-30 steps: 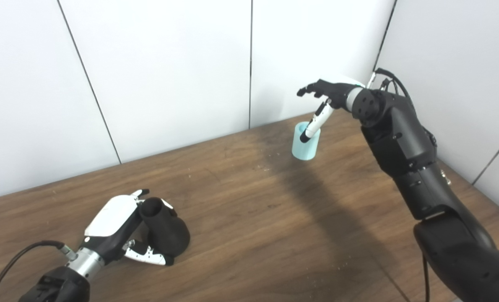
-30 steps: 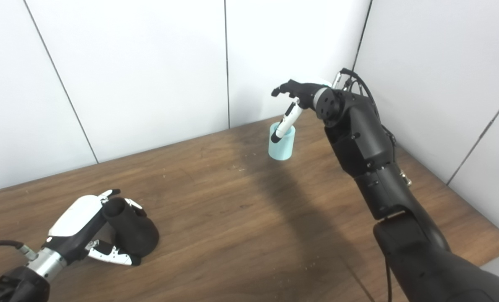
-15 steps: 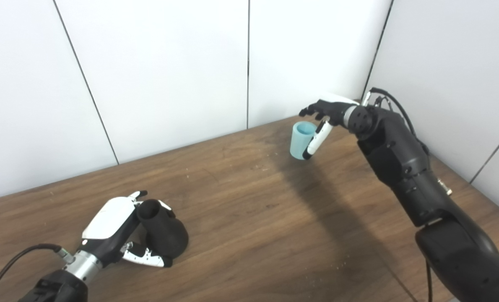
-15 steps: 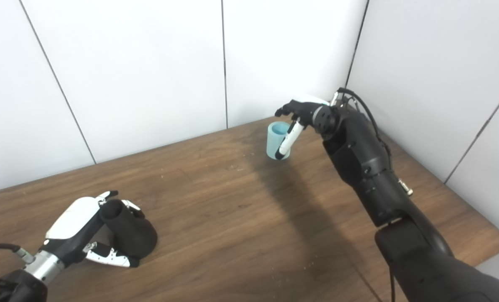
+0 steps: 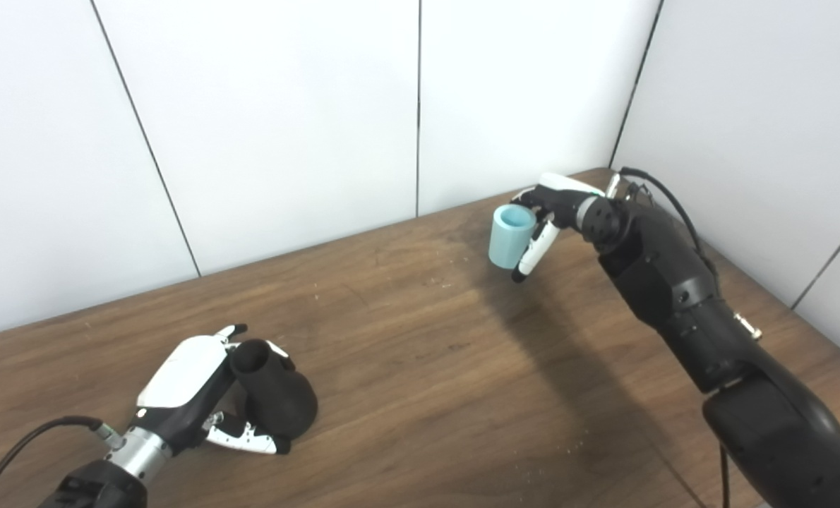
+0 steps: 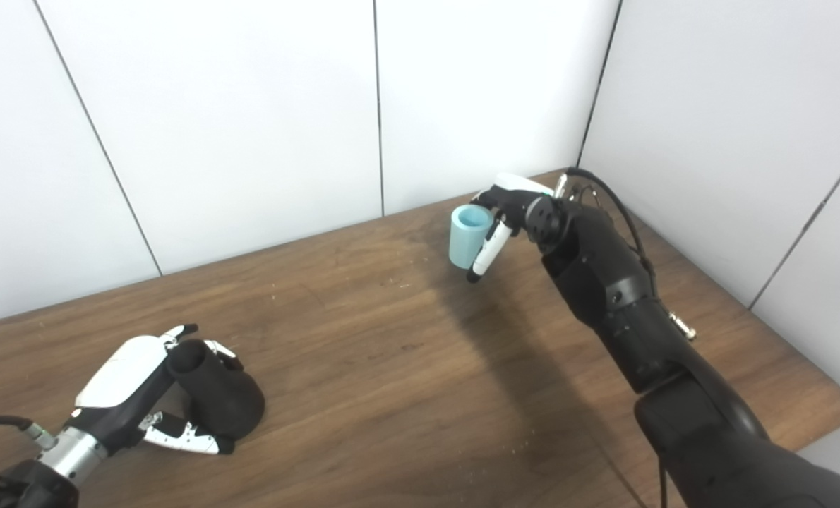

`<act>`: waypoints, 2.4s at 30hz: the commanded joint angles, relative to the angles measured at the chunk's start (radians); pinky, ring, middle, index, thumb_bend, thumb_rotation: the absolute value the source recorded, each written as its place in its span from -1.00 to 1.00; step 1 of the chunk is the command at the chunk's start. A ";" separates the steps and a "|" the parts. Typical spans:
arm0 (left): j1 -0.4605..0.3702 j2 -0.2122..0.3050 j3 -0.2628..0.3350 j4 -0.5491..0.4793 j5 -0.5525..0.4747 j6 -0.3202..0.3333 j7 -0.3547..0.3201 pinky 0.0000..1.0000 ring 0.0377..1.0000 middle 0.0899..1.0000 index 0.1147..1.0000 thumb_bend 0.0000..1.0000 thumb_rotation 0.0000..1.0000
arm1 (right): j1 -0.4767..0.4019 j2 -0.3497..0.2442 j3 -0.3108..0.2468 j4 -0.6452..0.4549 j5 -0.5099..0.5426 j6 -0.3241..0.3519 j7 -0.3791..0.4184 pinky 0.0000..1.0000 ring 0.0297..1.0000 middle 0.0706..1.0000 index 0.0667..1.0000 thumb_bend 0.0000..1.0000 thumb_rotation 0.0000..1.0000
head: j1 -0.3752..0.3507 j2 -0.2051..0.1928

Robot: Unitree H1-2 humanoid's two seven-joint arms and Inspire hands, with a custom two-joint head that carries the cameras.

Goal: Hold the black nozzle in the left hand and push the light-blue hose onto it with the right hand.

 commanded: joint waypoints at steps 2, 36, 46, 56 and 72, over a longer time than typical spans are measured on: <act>0.077 0.040 -0.053 0.039 0.062 0.019 -0.105 0.90 0.20 -0.12 -0.18 0.05 -1.00 | -0.046 -0.027 0.005 -0.006 0.012 -0.002 -0.046 0.35 0.66 0.73 0.69 0.81 -0.83 | -0.002 0.003; 0.088 0.054 -0.054 0.017 0.059 0.022 -0.113 0.89 0.17 -0.15 -0.16 0.05 -1.00 | -0.076 -0.028 0.094 0.035 0.050 -0.033 -0.251 0.11 0.37 0.48 0.51 0.71 -0.82 | 0.007 0.023; 0.092 0.053 -0.047 0.018 0.043 0.023 -0.116 0.89 0.16 -0.15 -0.16 0.05 -1.00 | -0.080 -0.030 0.103 0.041 0.062 -0.044 -0.254 0.03 0.27 0.43 0.50 0.65 -0.91 | 0.007 0.030; 0.095 0.053 -0.041 0.007 0.042 0.030 -0.124 0.89 0.16 -0.16 -0.15 0.05 -1.00 | -0.075 -0.044 0.125 0.042 0.056 -0.045 -0.239 0.02 0.26 0.37 0.39 0.58 -0.95 | 0.009 0.036; 0.096 0.058 -0.030 -0.004 0.034 0.028 -0.136 0.89 0.15 -0.18 -0.15 0.05 -1.00 | -0.078 -0.045 0.130 0.057 0.072 -0.030 -0.238 0.11 0.24 0.23 0.18 0.45 -1.00 | 0.011 0.046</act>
